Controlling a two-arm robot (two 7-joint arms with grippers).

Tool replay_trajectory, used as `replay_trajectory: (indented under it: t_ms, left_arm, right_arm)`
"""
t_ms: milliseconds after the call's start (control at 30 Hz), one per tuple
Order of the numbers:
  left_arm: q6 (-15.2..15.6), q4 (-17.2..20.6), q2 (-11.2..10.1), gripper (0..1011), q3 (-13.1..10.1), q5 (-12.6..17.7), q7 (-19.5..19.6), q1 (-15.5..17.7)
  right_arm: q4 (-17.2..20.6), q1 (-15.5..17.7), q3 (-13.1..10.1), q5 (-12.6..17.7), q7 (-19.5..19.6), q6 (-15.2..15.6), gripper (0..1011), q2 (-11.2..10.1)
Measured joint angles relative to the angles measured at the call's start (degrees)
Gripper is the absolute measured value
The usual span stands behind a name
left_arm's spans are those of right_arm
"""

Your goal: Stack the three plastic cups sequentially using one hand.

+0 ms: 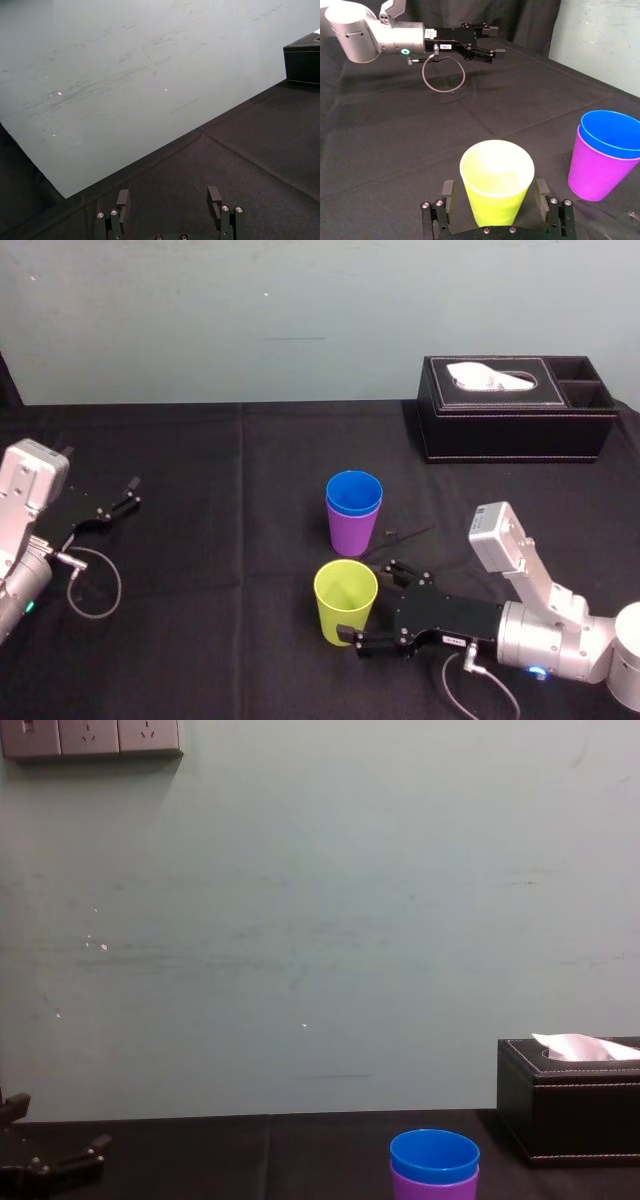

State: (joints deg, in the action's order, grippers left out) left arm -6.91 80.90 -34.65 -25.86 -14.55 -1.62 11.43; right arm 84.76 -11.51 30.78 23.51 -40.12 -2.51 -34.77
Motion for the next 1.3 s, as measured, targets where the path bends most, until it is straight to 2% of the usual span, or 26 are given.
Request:
replay_trajectory:
  t_ms: [467,733,833,867,967,1000,1067,1300]
  left_arm:
    - [0.0,0.0,0.0,1010,0.0,0.0,0.0,0.0]
    - [0.0,0.0,0.0,1010,0.0,0.0,0.0,0.0]
    - [0.0,0.0,0.0,1010,0.0,0.0,0.0,0.0]
    - [0.0,0.0,0.0,1010,0.0,0.0,0.0,0.0]
    - [0.0,0.0,0.0,1010,0.0,0.0,0.0,0.0]
    - [0.0,0.0,0.0,1010,0.0,0.0,0.0,0.0]
    - [0.0,0.0,0.0,1010,0.0,0.0,0.0,0.0]
    - [0.0,0.0,0.0,1010,0.0,0.0,0.0,0.0]
  right_arm:
    - [-3.1,-2.6,1.5,0.2,-0.4,1.4,1003,2.5]
    - [-3.1,-2.6,1.5,0.3,-0.5,1.4,998,2.5]
    - [-3.0,-2.5,1.5,0.3,-0.5,1.4,967,2.4]
    - [-3.0,-2.5,1.4,0.3,-0.5,1.4,911,2.4]
    - [-3.0,-2.5,1.4,0.3,-0.5,1.3,864,2.4]
    - [-2.9,-2.5,1.4,0.3,-0.5,1.3,812,2.4]
    - [-2.9,-2.4,1.4,0.3,-0.5,1.3,771,2.3]
    - [-2.9,-2.4,1.4,0.2,-0.4,1.3,739,2.3]
